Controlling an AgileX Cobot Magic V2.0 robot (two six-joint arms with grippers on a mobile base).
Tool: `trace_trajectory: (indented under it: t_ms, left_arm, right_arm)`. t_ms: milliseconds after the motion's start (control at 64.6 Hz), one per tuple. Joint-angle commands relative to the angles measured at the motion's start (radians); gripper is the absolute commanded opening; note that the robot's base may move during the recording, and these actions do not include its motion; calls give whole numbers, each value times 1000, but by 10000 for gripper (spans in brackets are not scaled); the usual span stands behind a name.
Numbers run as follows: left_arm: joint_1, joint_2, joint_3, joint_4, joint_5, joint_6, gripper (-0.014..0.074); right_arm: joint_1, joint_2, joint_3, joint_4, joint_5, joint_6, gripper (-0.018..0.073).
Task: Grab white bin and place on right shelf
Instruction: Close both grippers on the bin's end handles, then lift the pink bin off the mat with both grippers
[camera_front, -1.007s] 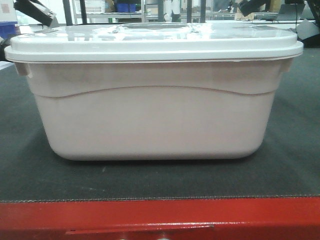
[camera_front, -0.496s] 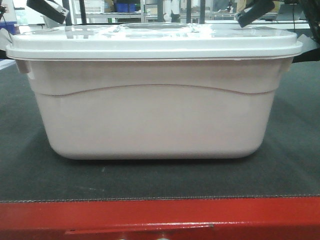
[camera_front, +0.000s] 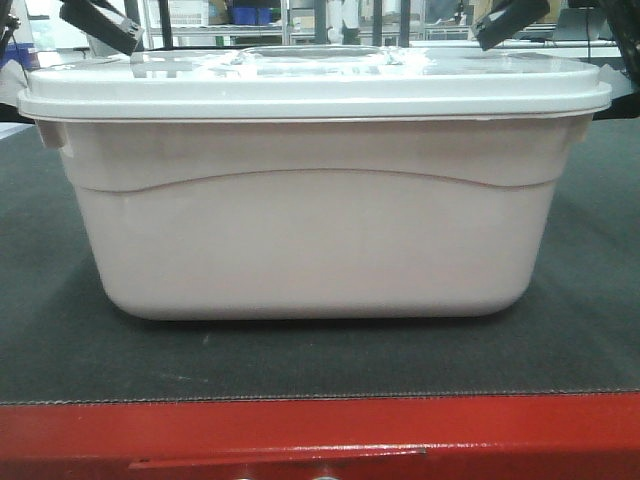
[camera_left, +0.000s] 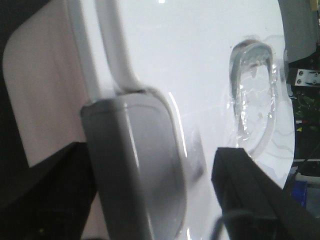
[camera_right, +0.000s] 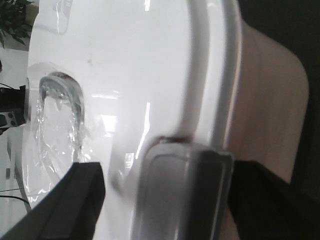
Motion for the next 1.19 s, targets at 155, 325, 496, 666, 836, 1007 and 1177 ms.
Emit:
trace_trajectory:
  t_ms: [155, 325, 496, 666, 836, 1007, 1177]
  left_arm:
    - [-9, -41, -23, -94, 8, 1, 368]
    - [-9, -41, -23, -94, -4, -26, 367]
    - [-9, -41, -23, -94, 0, -24, 363]
    - [-9, -41, -23, -94, 13, -19, 281]
    - [-9, -41, -23, -86, 14, -18, 262]
    - [-9, -41, -23, -84, 19, -18, 262]
    - [-9, -41, -33, -117, 99, 53, 262]
  right_arm:
    - [-2, -62, -19, 74, 143, -16, 421]
    - [-2, -62, -19, 74, 143, -16, 410]
    - [-2, -62, -19, 74, 143, -25, 410]
    - [-2, -62, -19, 74, 143, -27, 410]
    - [-2, -62, -19, 74, 143, -27, 410]
    - [-2, -62, -19, 74, 143, -27, 410]
    - [-2, -84, -20, 74, 143, -71, 410]
